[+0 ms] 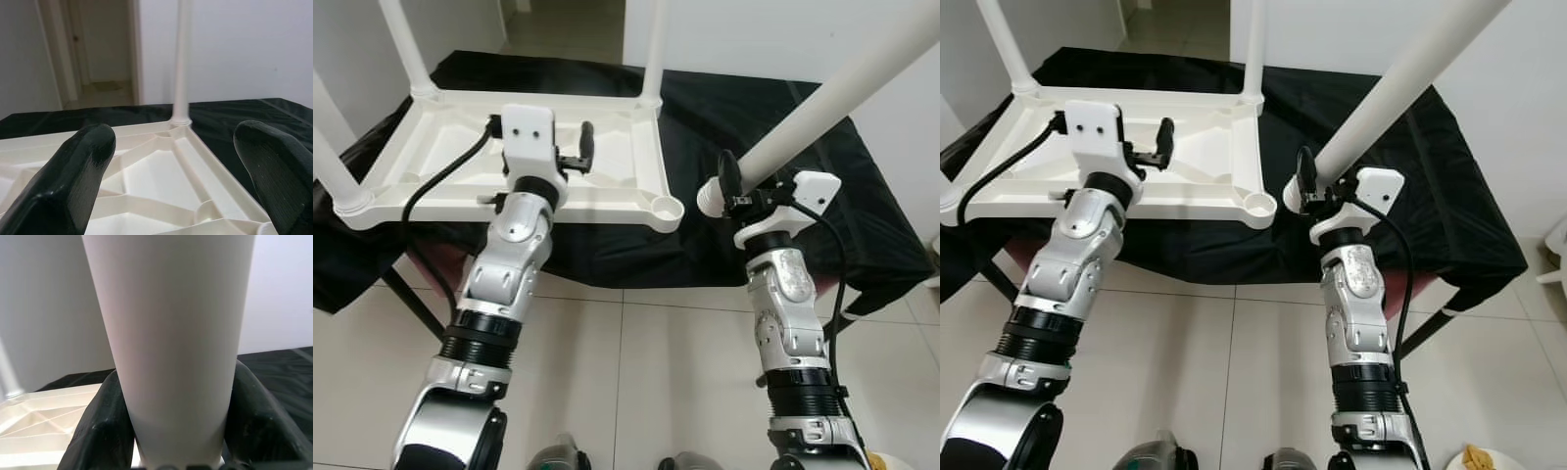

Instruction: Building children table

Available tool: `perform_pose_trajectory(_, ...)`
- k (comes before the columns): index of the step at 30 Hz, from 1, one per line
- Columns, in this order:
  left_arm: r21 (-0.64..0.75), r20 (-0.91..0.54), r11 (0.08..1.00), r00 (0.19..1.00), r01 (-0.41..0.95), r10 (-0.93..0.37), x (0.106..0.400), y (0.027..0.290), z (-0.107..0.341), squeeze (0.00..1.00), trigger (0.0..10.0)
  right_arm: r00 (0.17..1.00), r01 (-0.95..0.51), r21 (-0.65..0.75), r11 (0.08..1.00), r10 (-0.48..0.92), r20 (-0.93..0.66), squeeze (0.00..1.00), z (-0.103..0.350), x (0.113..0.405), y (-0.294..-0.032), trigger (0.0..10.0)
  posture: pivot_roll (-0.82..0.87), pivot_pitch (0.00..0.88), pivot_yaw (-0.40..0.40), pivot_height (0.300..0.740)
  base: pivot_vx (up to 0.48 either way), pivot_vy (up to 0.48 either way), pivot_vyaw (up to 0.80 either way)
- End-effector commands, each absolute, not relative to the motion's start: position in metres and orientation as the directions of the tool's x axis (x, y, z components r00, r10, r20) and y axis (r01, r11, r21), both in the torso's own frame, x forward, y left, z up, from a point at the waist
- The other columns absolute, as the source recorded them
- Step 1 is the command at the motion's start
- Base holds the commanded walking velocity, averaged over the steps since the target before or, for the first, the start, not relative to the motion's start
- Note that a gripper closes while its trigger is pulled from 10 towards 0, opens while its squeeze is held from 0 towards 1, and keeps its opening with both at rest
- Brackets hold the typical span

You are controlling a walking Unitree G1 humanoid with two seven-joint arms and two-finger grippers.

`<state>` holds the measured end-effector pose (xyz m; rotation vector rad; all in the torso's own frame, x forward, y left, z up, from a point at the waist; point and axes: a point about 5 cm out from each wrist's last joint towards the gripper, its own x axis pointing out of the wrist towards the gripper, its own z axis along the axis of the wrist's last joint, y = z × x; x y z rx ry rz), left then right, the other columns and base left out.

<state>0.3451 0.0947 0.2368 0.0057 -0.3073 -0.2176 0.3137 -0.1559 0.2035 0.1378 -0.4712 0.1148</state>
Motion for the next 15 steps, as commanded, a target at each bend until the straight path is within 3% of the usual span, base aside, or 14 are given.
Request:
perform_pose_trajectory(1,0.058,0.298,0.975,0.929,0.214,-0.221,0.346,0.094,0.237,0.00,10.0,0.875,-0.137,0.097,0.986,0.075,0.478,0.00,0.208,0.315,-0.157,10.0,0.00,0.031,-0.014,0.740,0.000,0.000,0.00)
perform_pose_trajectory(15,0.028,0.339,0.991,0.932,0.128,-0.130,0.345,0.113,0.249,0.00,10.0,0.871,-0.123,0.054,0.991,0.082,0.485,0.00,0.209,0.314,-0.162,10.0,0.02,0.043,0.017,0.740,0.000,0.000,0.00)
